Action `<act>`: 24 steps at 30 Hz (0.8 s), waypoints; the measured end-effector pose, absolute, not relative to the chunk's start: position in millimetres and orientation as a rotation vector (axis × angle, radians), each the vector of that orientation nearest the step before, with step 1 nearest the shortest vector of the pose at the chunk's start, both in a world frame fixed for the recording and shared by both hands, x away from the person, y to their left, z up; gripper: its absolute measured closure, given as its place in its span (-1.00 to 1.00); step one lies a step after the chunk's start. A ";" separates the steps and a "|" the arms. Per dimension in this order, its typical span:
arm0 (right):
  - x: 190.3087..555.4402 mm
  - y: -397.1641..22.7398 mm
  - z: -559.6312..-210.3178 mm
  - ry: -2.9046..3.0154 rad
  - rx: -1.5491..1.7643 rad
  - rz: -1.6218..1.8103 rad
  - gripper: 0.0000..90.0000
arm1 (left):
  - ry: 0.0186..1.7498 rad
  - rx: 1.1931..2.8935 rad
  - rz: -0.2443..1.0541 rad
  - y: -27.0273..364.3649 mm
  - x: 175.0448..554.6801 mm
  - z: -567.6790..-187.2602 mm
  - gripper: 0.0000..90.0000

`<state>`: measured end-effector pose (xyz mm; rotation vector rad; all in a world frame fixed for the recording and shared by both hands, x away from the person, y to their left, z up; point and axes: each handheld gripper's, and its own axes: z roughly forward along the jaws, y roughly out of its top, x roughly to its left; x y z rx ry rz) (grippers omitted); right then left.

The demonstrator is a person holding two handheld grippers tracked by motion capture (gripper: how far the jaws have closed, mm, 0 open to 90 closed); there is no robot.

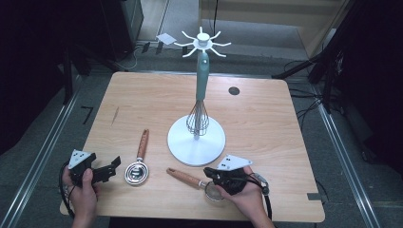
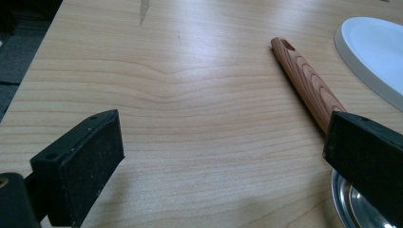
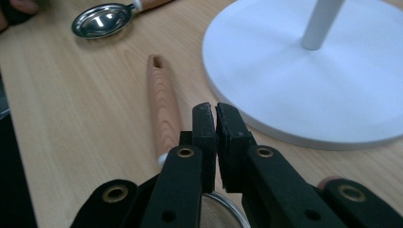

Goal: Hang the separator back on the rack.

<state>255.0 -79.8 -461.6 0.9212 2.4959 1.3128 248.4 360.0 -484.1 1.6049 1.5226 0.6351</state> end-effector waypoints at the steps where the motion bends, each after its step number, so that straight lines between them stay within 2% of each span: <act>1: 255.0 -77.3 -461.6 2.512 0.920 1.318 0.92 | 1.522 1.605 0.635 360.0 248.5 -484.1 -1.00; 10: 259.6 -57.6 -462.7 2.718 0.887 1.195 0.61 | 1.521 1.605 0.636 360.2 248.1 -484.0 -1.00; 24: 279.4 -35.5 -455.2 2.988 0.889 0.822 0.46 | 1.517 1.604 0.637 360.1 247.9 -484.0 -1.00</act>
